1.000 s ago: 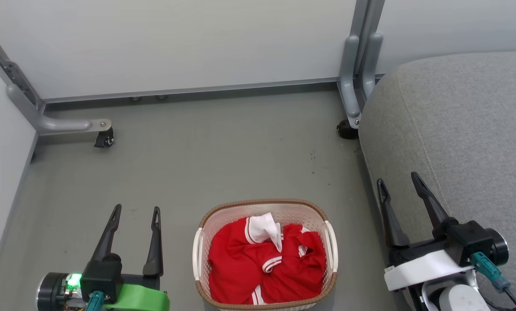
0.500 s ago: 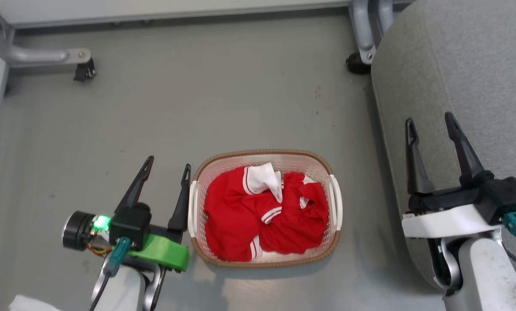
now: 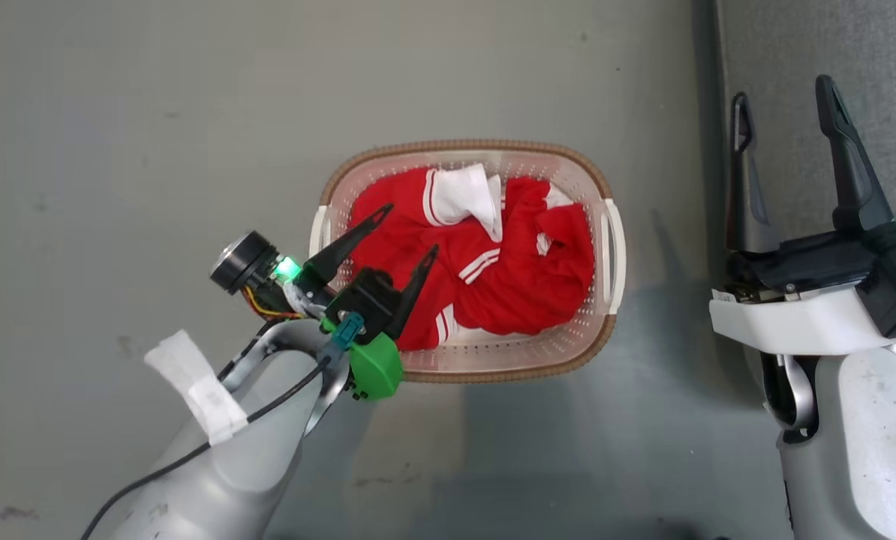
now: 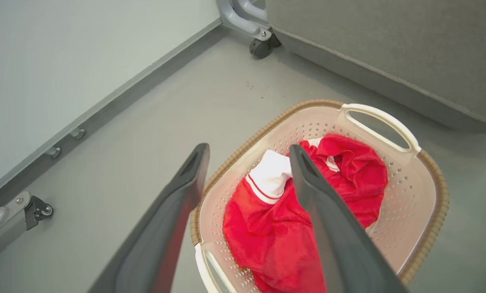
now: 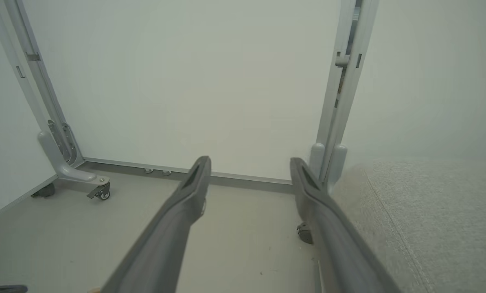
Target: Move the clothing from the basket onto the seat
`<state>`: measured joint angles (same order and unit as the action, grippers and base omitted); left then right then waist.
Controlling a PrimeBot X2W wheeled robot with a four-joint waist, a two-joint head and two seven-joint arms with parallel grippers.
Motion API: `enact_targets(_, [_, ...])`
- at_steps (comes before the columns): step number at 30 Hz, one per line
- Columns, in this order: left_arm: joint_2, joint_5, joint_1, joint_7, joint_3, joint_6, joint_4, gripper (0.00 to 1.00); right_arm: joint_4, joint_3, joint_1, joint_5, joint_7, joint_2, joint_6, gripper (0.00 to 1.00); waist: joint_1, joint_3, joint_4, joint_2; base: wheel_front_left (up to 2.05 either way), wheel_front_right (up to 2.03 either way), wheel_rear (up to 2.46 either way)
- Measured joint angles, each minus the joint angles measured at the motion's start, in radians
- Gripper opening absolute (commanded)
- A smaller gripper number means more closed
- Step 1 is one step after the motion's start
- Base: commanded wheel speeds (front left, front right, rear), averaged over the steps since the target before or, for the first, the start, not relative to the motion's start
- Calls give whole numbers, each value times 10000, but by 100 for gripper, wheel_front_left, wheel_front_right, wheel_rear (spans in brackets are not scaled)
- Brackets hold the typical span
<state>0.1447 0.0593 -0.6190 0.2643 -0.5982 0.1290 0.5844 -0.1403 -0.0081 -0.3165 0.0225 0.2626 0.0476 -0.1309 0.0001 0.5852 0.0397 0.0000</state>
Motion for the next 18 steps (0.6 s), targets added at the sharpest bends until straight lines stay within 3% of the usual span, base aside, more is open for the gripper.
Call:
enact_targets(10, [257, -690, -2394, 4, -3028, 4, 3103, 100, -596, -77, -468, -180, 2, 12, 0, 100, 0, 1844, -292, 0, 0, 0, 0])
enact_targets(18, [384, -1356, -3696, 6, -4951, 4, 4197, 100, -1139, -286, -866, -560, 2, 21, 0, 100, 0, 3054, -759, 0, 0, 0, 0])
